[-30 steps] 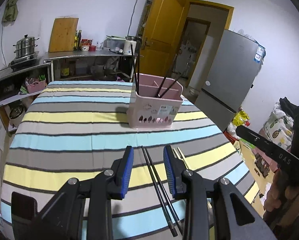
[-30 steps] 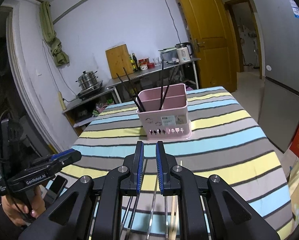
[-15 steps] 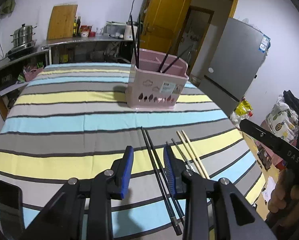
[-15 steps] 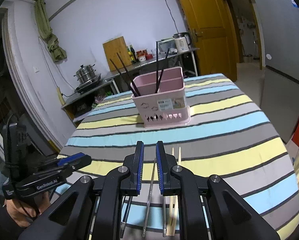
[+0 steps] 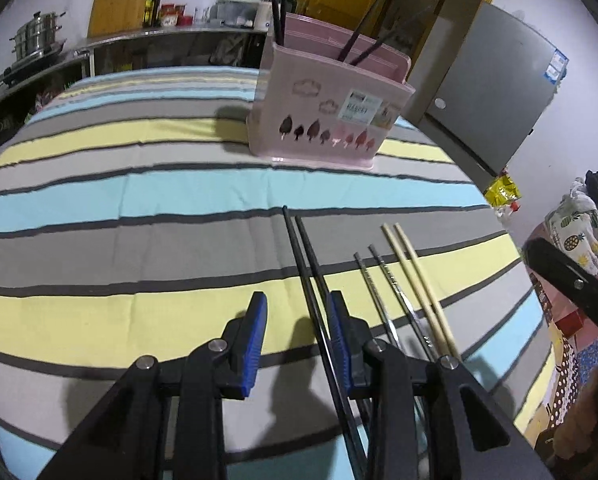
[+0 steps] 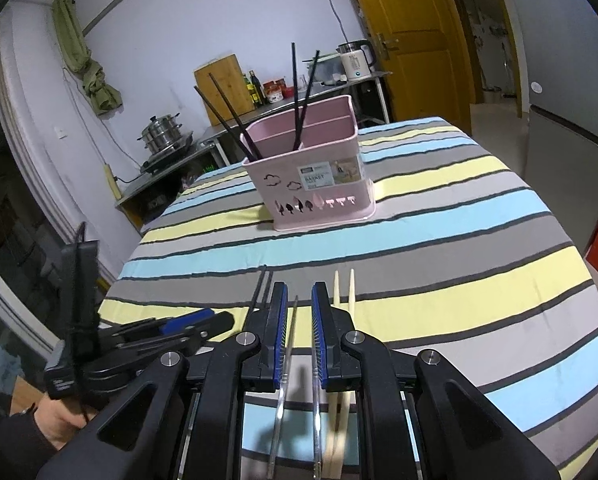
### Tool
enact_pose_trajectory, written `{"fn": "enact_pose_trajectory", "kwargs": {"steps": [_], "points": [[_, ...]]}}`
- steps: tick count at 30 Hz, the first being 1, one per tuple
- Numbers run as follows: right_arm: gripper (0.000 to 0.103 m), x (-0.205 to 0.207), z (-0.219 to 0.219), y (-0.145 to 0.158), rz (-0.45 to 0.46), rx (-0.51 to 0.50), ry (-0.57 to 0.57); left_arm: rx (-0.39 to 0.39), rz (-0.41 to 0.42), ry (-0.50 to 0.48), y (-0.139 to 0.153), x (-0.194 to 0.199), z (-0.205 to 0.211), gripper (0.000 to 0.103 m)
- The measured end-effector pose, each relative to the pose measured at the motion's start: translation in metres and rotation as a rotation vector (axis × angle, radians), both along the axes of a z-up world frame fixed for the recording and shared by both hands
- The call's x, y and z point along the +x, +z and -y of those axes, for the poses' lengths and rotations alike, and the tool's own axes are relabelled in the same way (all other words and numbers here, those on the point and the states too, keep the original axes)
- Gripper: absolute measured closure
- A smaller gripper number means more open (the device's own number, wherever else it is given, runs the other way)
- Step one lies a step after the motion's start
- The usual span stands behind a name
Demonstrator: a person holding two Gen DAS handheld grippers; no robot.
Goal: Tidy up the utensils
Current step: 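Close the left gripper on a black chopstick while the right gripper grasps a metal chopstick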
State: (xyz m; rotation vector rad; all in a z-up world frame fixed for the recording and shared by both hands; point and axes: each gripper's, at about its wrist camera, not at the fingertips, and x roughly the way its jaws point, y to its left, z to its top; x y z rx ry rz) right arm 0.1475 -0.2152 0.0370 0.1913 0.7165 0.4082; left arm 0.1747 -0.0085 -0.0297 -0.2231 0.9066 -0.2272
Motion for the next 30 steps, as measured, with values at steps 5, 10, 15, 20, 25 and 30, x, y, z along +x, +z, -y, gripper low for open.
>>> {"fn": "enact_pose_trajectory", "kwargs": {"steps": [5, 10, 15, 20, 25, 30], "points": [[0.091, 0.003, 0.006, -0.004, -0.009, 0.003, -0.011, 0.022, -0.014, 0.006, -0.010, 0.008, 0.004, 0.071], [0.091, 0.005, 0.006, -0.006, -0.016, 0.008, -0.015, 0.098, -0.007, -0.008, -0.009, 0.009, 0.014, 0.070], [0.091, 0.004, 0.003, -0.005, -0.017, 0.007, -0.009, 0.123, -0.003, -0.027, -0.007, 0.007, 0.015, 0.081], [0.091, 0.005, 0.001, -0.006, -0.021, 0.009, -0.008, 0.141, -0.011, -0.033, -0.005, 0.005, 0.004, 0.092], [0.091, 0.006, -0.006, -0.009, -0.034, 0.007, 0.005, 0.136, -0.024, 0.000, -0.007, 0.002, -0.020, 0.093], [0.091, 0.013, -0.021, -0.015, -0.053, -0.001, 0.032, 0.137, -0.027, 0.037, -0.006, -0.002, -0.048, 0.093]]}}
